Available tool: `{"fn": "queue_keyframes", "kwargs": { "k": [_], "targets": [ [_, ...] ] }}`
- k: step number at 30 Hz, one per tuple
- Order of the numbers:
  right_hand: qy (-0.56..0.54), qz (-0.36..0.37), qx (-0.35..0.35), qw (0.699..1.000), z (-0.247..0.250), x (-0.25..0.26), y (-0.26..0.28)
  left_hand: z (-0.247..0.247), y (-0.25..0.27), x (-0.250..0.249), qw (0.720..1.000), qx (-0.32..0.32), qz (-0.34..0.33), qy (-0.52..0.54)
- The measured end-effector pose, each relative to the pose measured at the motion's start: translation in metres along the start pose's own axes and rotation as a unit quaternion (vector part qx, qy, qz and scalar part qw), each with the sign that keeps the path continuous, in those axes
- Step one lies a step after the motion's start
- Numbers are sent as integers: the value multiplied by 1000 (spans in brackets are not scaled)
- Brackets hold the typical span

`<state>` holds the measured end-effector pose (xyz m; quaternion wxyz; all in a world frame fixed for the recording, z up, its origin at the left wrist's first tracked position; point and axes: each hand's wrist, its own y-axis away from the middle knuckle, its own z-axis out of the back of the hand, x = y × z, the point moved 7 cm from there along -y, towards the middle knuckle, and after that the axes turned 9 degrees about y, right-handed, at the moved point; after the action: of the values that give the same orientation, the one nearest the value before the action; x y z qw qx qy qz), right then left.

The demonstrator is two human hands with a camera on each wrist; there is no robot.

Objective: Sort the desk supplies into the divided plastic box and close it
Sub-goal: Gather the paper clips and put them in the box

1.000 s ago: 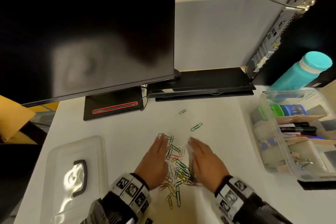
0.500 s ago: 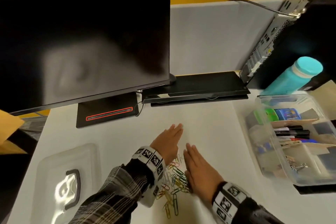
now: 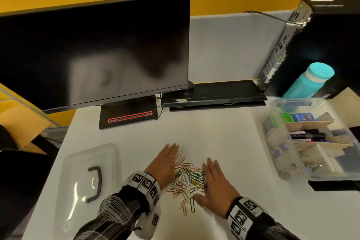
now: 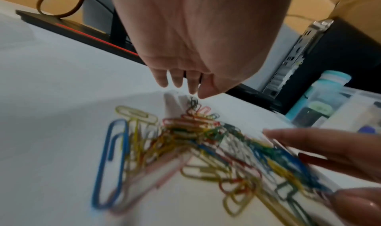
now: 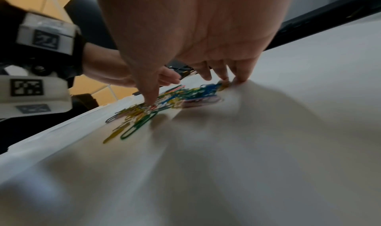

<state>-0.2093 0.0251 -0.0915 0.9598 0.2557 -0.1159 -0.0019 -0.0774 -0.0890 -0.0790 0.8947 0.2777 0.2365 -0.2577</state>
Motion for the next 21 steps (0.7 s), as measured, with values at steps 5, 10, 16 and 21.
{"fn": "queue_keyframes", "kwargs": {
  "k": [5, 10, 16, 21],
  "targets": [
    [-70, 39, -20, 997, 3, 2, 14, -27, 22, -17, 999, 22, -48, -1],
    [-60, -23, -70, 995, 8, -21, 41, -3, 61, 22, 997, -46, 43, -45],
    [-73, -87, 8, 994, -12, -4, 28, -15, 69, 38, 997, -13, 71, -19],
    [-66, -100, -27, 992, -8, 20, 1, -34, 51, 0, 998, -32, 40, 23]
  ]
}}
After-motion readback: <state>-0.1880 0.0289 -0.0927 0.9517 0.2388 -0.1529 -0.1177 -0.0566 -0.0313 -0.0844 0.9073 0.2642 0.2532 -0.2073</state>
